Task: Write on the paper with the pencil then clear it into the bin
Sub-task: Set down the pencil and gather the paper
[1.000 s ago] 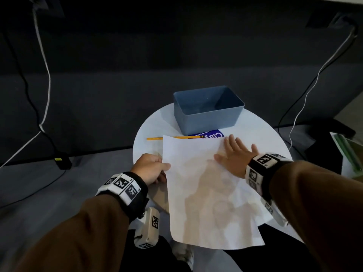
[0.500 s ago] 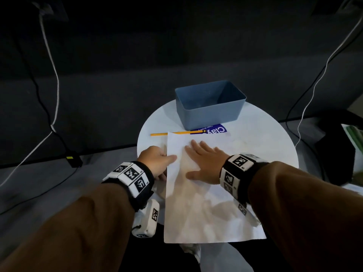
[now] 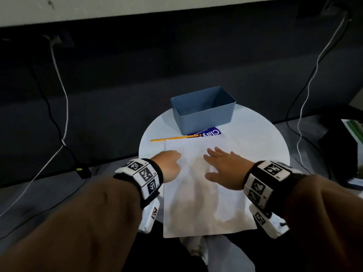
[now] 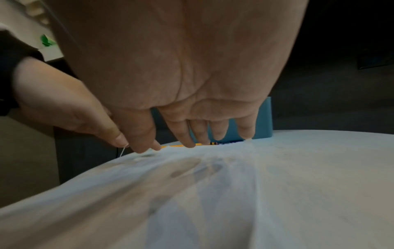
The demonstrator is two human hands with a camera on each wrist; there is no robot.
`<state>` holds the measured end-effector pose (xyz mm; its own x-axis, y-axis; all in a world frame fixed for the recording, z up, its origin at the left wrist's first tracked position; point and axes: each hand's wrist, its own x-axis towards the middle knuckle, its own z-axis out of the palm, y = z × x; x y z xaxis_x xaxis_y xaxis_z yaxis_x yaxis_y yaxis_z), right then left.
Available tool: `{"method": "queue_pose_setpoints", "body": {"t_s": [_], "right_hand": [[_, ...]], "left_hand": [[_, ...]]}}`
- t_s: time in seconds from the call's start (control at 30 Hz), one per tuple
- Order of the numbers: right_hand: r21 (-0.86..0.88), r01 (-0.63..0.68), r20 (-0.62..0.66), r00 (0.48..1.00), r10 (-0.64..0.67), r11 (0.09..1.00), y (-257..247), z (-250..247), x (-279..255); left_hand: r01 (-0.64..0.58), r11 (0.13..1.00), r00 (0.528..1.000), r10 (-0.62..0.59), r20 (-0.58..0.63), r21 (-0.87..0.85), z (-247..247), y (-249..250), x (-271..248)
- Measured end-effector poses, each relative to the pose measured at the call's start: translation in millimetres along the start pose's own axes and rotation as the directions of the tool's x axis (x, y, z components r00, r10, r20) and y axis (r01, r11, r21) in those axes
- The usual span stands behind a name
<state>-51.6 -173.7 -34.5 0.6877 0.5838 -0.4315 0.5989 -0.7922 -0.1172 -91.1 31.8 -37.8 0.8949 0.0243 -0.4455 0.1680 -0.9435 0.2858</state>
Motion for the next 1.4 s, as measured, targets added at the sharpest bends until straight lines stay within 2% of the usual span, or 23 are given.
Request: {"method": "queue_pose_setpoints", "body": {"t_s": [0.13,0.3,0.4,0.47,0.57,0.67,0.73,0.8,0.87,0.97,1.0,1.03,1.13,1.2,1.23,1.33,1.37,1.4], "right_hand": [[-0.029,-0.015,0.048,0.999,0.016,0.999,6,19,-10],[0.012,-0.013,0.037,0.999,0.013,1.0,11,28,-11],[0.021,0.005,0.049,0.999,-0.006,1.0,13,25,-10],[0.092,0.005,0.059,0.998,-0.01,0.996,17,22,-8],[0.188,-0.001,-0.048,0.999,0.01,0.982,30,14,-7],[0.134,-0.025,-0.119,0.992,0.041,0.991,40,7,-16],[0.02,-0.049,-0.051,0.997,0.05,0.999,42,7,-24],[-0.057,-0.052,0.035,0.998,0.054,0.997,41,12,-31],[-0.073,-0.058,0.054,0.997,0.062,0.996,41,14,-33],[-0.093,-0.065,0.063,0.995,0.071,0.994,41,9,-33],[-0.092,-0.064,0.078,0.994,0.072,0.994,42,8,-33],[-0.086,-0.063,0.093,0.993,0.071,0.994,42,7,-33],[-0.054,-0.069,0.134,0.988,0.076,0.996,45,4,-35],[-0.044,-0.074,0.163,0.983,0.081,0.996,45,0,-36],[-0.037,-0.074,0.178,0.981,0.08,0.997,45,-2,-37],[-0.002,-0.078,0.179,0.981,0.077,0.997,46,-4,-38],[0.009,-0.083,0.177,0.981,0.08,0.997,46,-3,-38],[0.013,-0.084,0.178,0.981,0.081,0.996,46,-3,-38]], "left_hand": [[0.044,0.982,0.989,-0.068,0.128,0.181,5,14,-5],[0.064,0.958,0.983,-0.109,0.148,0.281,23,22,-2],[0.059,0.964,0.987,-0.094,0.127,0.258,34,38,-2],[0.009,0.978,0.988,-0.041,0.147,0.21,38,51,-1],[-0.054,0.984,0.985,0.025,0.172,0.167,38,63,0],[0.053,0.984,0.994,-0.069,0.087,0.173,32,52,7],[0.172,0.967,0.982,-0.182,0.041,0.188,30,41,13],[0.22,0.957,0.972,-0.232,0.04,0.191,33,40,19],[0.136,0.971,0.984,-0.155,0.087,0.196,39,54,21],[-0.104,0.976,0.981,0.069,0.183,0.189,40,81,26],[-0.09,0.985,0.985,0.066,0.162,0.148,36,82,30],[-0.026,0.994,0.994,0.013,0.111,0.111,30,79,34],[0.196,0.969,0.98,-0.199,0.007,0.152,21,56,49],[0.222,0.957,0.974,-0.227,0.008,0.185,26,53,51],[0.184,0.964,0.981,-0.193,0.029,0.193,30,58,49],[-0.048,0.977,0.994,0.026,0.104,0.206,40,87,42],[-0.083,0.984,0.992,0.068,0.103,0.155,38,92,44],[-0.053,0.994,0.996,0.046,0.074,0.1,34,92,49]]}}
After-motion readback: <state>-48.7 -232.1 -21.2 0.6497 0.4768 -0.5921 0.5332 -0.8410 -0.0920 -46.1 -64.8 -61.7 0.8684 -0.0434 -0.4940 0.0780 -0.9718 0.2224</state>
